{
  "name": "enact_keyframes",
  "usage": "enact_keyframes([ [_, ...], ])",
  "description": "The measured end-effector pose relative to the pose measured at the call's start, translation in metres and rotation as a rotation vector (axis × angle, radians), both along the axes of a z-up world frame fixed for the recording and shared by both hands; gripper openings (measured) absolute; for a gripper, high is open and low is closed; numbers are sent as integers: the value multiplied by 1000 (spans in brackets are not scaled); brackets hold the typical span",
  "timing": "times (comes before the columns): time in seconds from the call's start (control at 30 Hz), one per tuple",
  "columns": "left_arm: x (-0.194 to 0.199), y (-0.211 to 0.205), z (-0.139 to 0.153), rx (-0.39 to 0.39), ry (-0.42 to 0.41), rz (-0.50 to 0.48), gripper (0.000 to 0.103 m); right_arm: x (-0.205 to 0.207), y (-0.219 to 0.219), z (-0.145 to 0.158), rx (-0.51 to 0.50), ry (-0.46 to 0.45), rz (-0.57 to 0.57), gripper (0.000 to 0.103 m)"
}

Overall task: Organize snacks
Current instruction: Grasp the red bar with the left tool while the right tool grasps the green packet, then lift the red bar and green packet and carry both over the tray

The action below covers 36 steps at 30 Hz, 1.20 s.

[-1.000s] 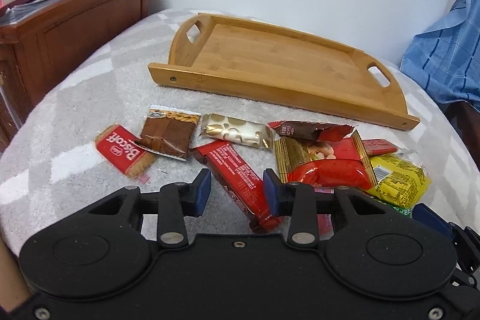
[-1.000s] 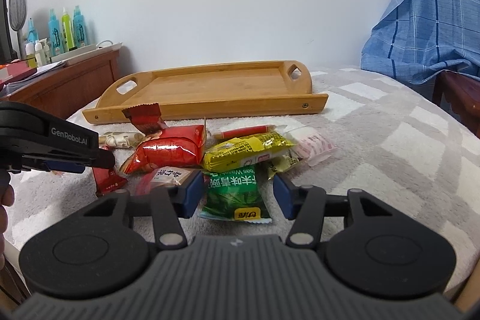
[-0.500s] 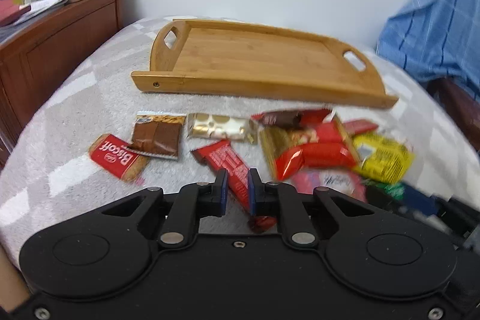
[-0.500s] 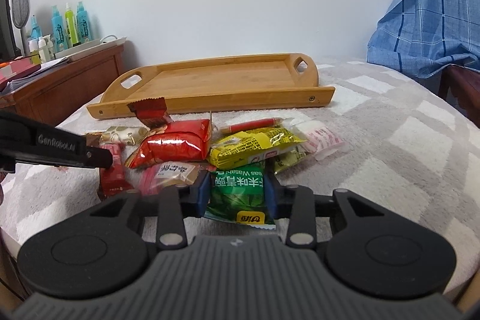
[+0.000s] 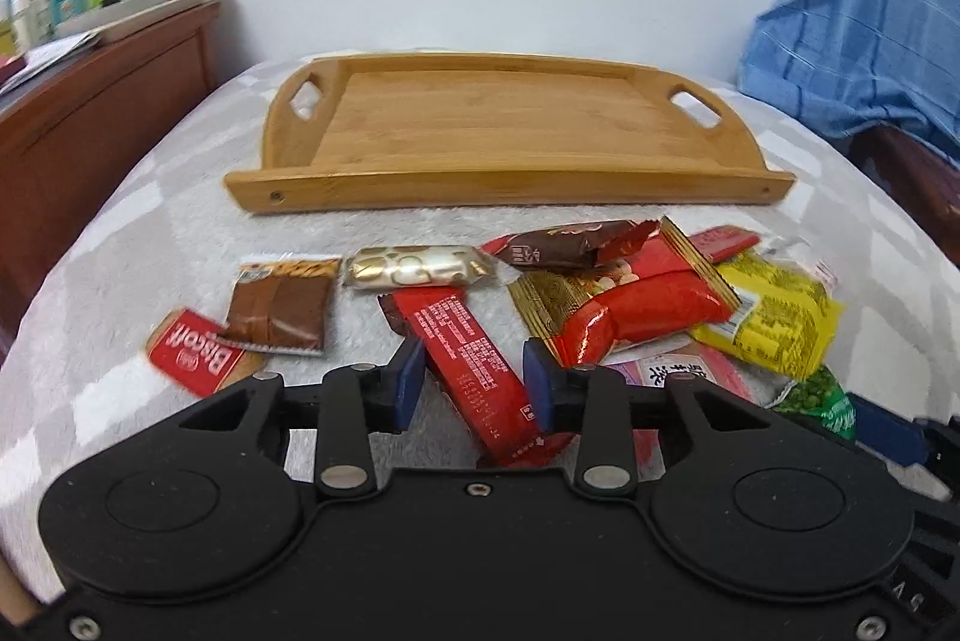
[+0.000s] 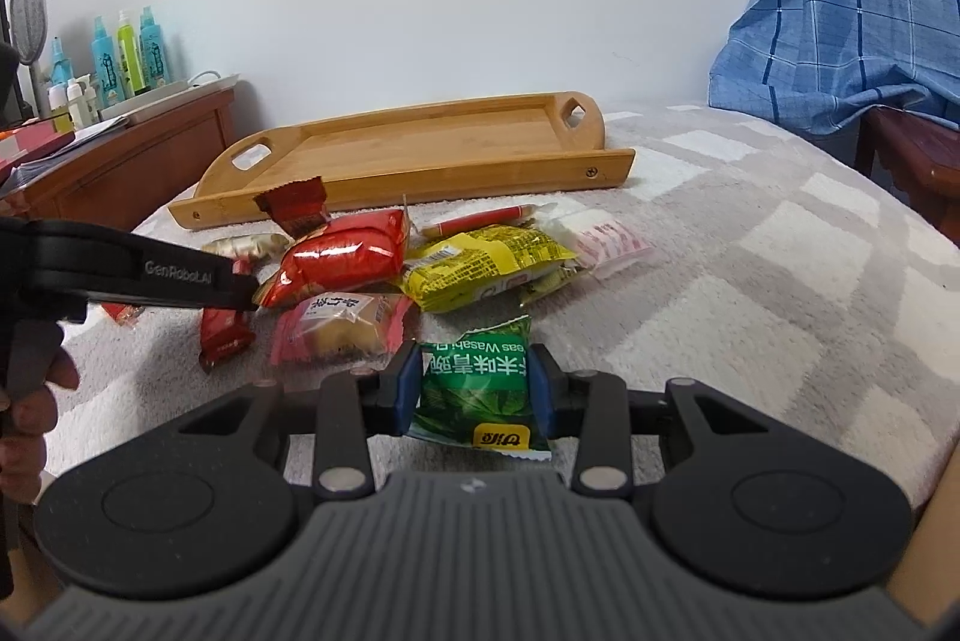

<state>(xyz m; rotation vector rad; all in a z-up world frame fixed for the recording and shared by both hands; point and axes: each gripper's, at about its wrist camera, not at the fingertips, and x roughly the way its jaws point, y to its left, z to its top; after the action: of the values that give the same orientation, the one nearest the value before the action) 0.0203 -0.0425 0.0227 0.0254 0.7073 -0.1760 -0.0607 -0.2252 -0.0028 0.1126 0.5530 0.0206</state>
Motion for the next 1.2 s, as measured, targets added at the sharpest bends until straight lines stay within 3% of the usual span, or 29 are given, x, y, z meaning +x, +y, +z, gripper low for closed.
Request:
enact_keyframes([
  [0.1,-2,5,-3,3,0,-20,44,-1,0,0,2,0,-3,42],
  [0.17,-4,9,-8,-5,13,4,61,0,1,0,3,-3,-8,42],
  [0.2,-5,12,-10,-20,16,24,63,1,1,0,4,-3,-10,42],
  [0.3,-7,19,-12,-75,18,79,66,2,2,0,3,-5,-15,43],
  [0.4,-5,17,-12,-75,28,128,66,3,3,0,2,-7,-21,43],
  [0.5,-4,10,-10,-41,34,147,56,4,2,0,5,-10,-29,43],
  [0.57,-6,7,-8,-27,26,162,25,3,3,1,-2,-15,-37,42],
  [0.7,-10,8,-5,-38,31,141,23,2,3,3,-10,-29,-44,42],
  [0.97,-27,7,-1,11,3,109,23,-1,6,3,-28,-27,-26,40],
  [1.2,-36,8,14,-10,-26,94,23,-1,5,9,-19,-42,-20,39],
])
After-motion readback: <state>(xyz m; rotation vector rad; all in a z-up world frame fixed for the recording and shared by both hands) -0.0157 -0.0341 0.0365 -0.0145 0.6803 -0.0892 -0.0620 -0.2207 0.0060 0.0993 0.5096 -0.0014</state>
